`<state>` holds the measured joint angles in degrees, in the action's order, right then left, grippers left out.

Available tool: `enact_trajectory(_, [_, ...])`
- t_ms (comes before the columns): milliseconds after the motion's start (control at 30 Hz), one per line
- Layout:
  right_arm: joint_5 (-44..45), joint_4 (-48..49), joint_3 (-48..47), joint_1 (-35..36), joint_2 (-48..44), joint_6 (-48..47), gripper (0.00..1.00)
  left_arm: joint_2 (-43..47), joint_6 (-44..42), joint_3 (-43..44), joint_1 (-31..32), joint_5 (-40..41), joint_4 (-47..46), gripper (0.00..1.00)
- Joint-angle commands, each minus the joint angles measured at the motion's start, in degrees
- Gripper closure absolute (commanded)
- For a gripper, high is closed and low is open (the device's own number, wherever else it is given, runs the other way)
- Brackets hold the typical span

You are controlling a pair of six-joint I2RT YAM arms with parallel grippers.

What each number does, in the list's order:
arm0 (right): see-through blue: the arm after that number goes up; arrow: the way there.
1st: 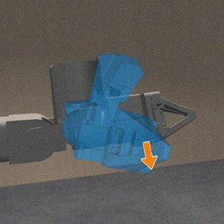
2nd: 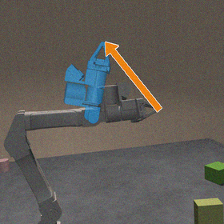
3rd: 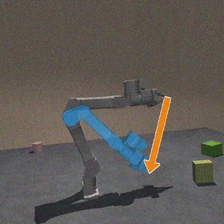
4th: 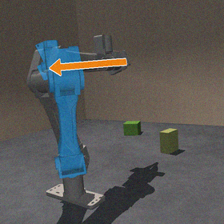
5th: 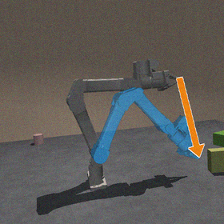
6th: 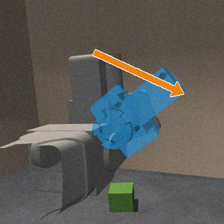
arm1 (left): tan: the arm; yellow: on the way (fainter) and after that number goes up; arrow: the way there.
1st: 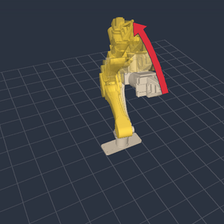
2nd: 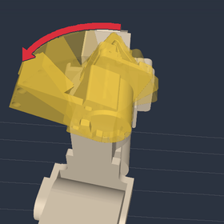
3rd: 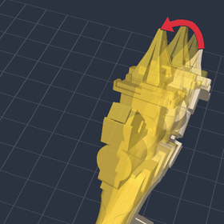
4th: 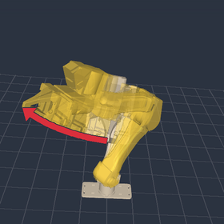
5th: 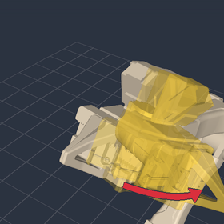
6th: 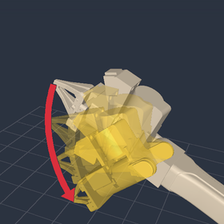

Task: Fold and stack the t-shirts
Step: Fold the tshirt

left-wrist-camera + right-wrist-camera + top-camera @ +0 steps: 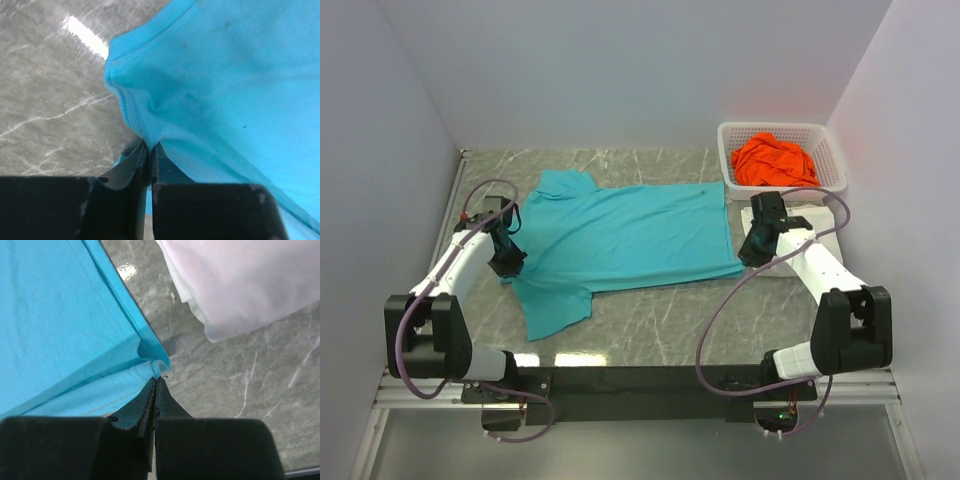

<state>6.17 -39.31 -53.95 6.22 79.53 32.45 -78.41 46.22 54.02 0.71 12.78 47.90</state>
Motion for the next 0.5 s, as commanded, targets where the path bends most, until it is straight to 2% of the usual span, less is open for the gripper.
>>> enact_trajectory(0, [0.6, 0.5, -3.3, -0.3, 1.7, -0.8, 1.00, -1.9, -0.9, 3.4, -0.4, 0.2, 0.2, 0.89])
enact_trajectory(100, [0.2, 0.8, -4.2, -0.4, 3.8, -1.1, 1.00, -3.4, -0.6, 4.5, -0.4, -0.2, -0.4, 0.87])
enact_trajectory(467, [0.5, 2.1, -6.7, -0.4, 9.0, -1.8, 1.00, -8.9, -1.6, 7.6, -0.4, 0.1, -1.8, 0.88])
